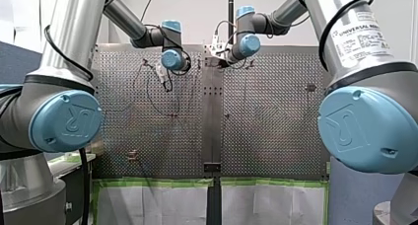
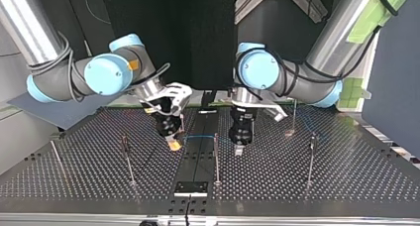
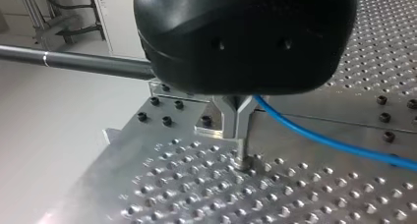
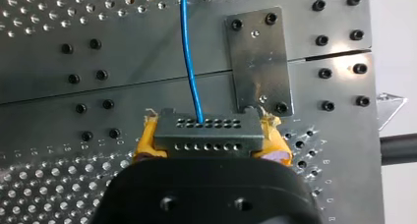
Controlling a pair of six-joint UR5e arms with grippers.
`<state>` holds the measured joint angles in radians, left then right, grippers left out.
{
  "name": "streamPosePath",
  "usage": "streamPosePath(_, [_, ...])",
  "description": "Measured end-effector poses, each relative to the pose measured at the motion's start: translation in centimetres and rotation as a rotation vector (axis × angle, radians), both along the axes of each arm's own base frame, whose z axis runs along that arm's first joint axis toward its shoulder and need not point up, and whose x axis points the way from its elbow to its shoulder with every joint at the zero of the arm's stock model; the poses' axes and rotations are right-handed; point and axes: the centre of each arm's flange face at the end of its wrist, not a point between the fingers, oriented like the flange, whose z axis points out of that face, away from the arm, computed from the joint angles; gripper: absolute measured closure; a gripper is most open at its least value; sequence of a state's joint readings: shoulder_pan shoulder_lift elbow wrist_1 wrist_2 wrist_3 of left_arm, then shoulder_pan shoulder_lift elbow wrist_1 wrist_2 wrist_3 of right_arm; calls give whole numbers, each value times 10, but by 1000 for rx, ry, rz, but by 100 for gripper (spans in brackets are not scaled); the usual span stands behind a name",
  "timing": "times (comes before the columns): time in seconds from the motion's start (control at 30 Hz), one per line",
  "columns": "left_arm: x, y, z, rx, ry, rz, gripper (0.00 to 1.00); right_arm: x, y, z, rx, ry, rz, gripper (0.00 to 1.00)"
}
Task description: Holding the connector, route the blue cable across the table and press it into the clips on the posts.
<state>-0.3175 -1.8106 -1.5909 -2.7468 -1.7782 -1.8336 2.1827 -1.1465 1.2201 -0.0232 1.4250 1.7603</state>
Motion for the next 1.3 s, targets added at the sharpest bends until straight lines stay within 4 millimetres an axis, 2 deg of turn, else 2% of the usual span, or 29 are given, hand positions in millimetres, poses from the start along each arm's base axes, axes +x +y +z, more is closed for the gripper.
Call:
streamPosePath(0.17, [15,-2,-18,9,28,2,100,0,-4,0,2,-6,-1,100])
streamPosePath(0.3, [23,0,-32,14,46,8,100,-7,-14,4,8,-27,-8,100])
streamPosePath(0.67, [31,10,-34,10,45,24,100,-22,-31,5,13,-41,-37,100])
streamPosePath(0.73, [32,11,-34,9,45,25,97,-22,-32,5,13,-41,-38,100])
streamPosePath(0.77, [32,11,-34,8,45,25,92,-23,-32,5,13,-41,-38,100])
streamPosePath(0.83, [32,11,-34,8,44,26,89,-23,-32,5,13,-40,-39,100])
streamPosePath(0.9, [32,11,-34,9,45,26,64,-23,-32,5,13,-40,-39,100])
streamPosePath(0.93, [31,10,-34,9,46,25,64,-23,-32,5,13,-39,-39,100])
streamPosePath(1.0, [30,9,-34,11,50,23,37,-23,-32,5,12,-39,-39,100])
streamPosePath(1.03, [29,8,-34,13,54,21,37,-23,-32,5,12,-38,-39,100])
streamPosePath(1.1, [26,6,-35,17,63,20,21,-23,-32,5,10,-36,-39,100])
streamPosePath(1.13, [25,6,-35,21,68,20,21,-23,-32,5,9,-35,-39,100])
streamPosePath(1.17, [23,5,-34,23,73,21,16,-23,-32,5,9,-35,-39,100])
streamPosePath(1.3, [15,4,-27,33,89,20,13,-23,-32,5,6,-32,-39,100])
